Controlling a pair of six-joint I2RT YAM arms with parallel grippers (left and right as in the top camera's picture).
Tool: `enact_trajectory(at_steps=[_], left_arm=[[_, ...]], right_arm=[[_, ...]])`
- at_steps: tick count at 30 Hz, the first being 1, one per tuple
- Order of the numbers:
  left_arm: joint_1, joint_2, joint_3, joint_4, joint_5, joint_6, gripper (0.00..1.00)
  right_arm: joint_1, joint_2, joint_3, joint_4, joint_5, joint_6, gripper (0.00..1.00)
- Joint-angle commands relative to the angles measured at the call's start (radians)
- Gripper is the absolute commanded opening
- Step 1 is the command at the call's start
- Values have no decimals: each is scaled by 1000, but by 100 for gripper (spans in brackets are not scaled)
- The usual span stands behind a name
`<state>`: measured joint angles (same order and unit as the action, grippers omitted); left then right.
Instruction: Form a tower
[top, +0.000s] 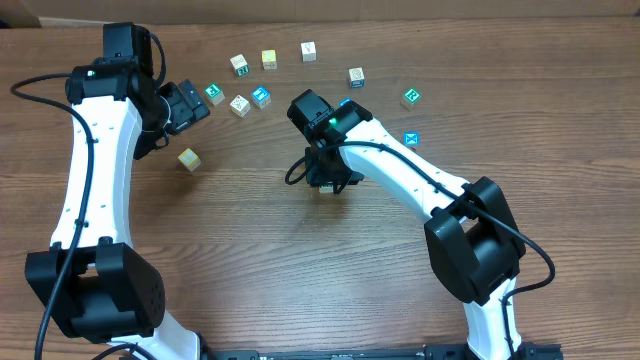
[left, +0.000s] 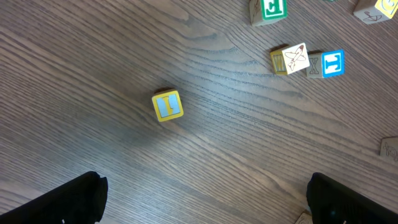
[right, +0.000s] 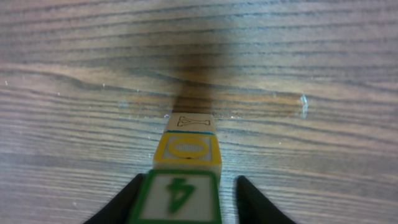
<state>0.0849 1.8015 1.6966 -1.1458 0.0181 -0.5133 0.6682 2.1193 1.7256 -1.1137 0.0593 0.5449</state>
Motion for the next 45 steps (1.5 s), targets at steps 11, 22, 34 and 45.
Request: enact_trajectory(at_steps=[11, 22, 34, 45], left_arm=[[-7, 12, 0, -2, -6, 19, 100], [-7, 12, 0, -2, -6, 19, 100], [-7, 12, 0, -2, -6, 19, 100], [-7, 12, 0, -2, -6, 19, 100]], right_arm=[[6, -10, -6, 9, 11, -2, 34], [6, -10, -4, 20, 11, -2, 35], [6, -10, 19, 9, 11, -2, 34], [6, -10, 37, 3, 11, -2, 34]])
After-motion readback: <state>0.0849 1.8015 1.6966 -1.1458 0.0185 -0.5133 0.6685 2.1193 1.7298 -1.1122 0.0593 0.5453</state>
